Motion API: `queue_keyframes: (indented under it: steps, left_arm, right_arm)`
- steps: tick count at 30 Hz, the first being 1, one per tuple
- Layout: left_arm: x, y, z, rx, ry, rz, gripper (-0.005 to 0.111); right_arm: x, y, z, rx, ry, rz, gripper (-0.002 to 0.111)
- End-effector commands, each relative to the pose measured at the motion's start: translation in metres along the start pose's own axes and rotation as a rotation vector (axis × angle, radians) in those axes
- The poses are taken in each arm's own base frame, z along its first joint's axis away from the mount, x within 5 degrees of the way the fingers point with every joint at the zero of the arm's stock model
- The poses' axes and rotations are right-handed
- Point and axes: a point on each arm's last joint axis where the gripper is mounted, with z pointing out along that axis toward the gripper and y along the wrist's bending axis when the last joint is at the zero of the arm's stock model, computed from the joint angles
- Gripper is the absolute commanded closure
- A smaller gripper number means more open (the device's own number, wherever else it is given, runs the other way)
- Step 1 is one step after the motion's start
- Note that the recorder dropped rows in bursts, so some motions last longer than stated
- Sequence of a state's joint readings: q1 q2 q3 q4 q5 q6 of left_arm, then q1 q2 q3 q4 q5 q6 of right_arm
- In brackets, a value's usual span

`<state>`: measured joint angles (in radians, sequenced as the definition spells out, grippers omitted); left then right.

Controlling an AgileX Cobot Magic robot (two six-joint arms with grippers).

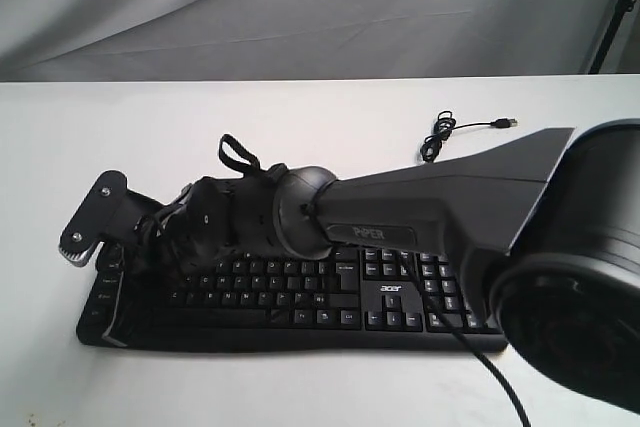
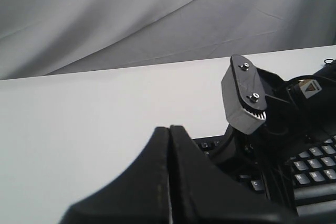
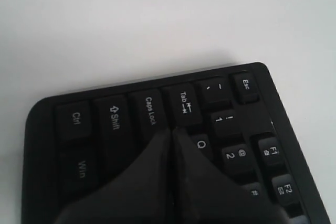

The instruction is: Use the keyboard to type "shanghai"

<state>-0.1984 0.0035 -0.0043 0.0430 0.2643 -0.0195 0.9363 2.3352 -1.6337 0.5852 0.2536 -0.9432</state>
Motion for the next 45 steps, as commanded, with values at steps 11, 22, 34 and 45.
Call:
queue_keyframes:
  steps: [11, 22, 34, 45]
  left_arm:
    - [0.001, 0.0, 0.0, 0.004, -0.004, -0.001, 0.107]
    - [0.001, 0.0, 0.0, 0.004, -0.004, -0.001, 0.107]
    - [0.001, 0.0, 0.0, 0.004, -0.004, -0.001, 0.107]
    - [0.001, 0.0, 0.0, 0.004, -0.004, -0.001, 0.107]
  right_arm:
    - [-0.017, -0.001, -0.02, -0.003, -0.027, -0.057, 0.108]
    - [0.03, -0.011, -0.079, 0.073, 0.028, 0.087, 0.108]
    - [0.056, -0.004, -0.074, 0.09, 0.077, 0.118, 0.108]
    - [0.061, -0.001, -0.071, 0.071, 0.098, 0.119, 0.108]
